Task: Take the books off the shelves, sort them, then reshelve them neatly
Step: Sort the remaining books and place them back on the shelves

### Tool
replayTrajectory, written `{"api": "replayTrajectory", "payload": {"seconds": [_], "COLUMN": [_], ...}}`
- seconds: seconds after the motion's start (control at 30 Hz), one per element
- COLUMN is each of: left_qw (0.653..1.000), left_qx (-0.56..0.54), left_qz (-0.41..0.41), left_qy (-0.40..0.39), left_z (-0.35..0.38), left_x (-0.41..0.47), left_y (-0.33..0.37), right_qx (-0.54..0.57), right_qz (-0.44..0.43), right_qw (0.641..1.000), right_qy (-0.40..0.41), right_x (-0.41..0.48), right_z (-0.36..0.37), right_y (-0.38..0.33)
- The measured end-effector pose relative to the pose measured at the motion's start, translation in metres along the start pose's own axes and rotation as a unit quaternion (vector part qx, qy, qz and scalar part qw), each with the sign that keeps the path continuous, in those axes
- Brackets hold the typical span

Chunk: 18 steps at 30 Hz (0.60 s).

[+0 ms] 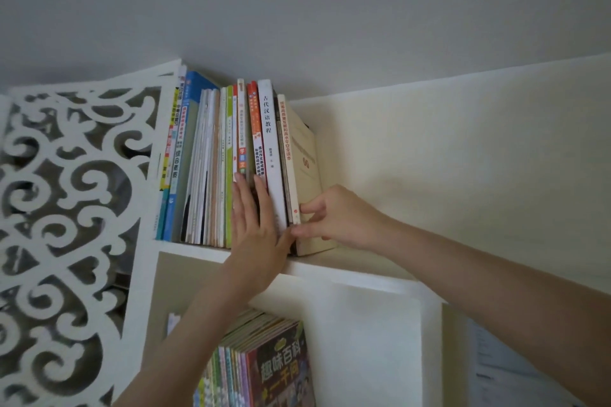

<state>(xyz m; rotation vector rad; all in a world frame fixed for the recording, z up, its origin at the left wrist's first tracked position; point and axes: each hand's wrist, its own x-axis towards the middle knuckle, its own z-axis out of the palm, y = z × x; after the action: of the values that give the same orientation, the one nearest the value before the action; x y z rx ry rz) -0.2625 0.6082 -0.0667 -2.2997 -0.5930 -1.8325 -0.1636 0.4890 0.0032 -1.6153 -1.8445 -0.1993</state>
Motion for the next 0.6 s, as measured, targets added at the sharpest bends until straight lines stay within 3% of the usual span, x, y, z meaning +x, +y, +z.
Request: {"api": "replayTrajectory", "payload": {"seconds": [0.13, 0.2, 0.27, 0.37, 0.47, 0.53, 0.6], "left_qw": [0.994, 0.963, 0.932, 0.951, 0.953, 0.961, 0.946], "left_qx": [-0.096, -0.247, -0.345, -0.291, -0.273, -0.239, -0.288], "left_qz": [-0.023, -0.044, -0.076, -0.102, -0.072, -0.063, -0.095], "left_qy": [-0.05, -0.098, -0.076, -0.021, -0.113, -0.126, -0.114], "left_z": [-0.018, -0.038, -0.053, -0.054, -0.053, -0.05, -0.053], "left_x": [-0.003, -0.006, -0.01, -0.013, -0.012, -0.011, -0.011], "left_y": [0.005, 0.008, 0.004, -0.009, -0.008, -0.008, -0.005], "right_qx": [0.015, 0.03, 0.047, 0.032, 0.022, 0.012, -0.004], "right_qz": [-0.01, -0.012, -0.002, 0.002, -0.002, -0.003, 0.003], "right_qw": [1.0, 0.999, 0.999, 0.999, 0.999, 0.999, 0.999], "right_qy": [0.019, 0.003, -0.013, -0.03, -0.024, -0.031, -0.037], "right_x": [-0.003, -0.004, -0.005, -0.005, -0.004, -0.005, -0.008], "right_z": [0.001, -0.002, -0.006, -0.01, -0.008, -0.007, -0.008], "right_y": [0.001, 0.003, 0.005, 0.008, 0.011, 0.012, 0.011]}}
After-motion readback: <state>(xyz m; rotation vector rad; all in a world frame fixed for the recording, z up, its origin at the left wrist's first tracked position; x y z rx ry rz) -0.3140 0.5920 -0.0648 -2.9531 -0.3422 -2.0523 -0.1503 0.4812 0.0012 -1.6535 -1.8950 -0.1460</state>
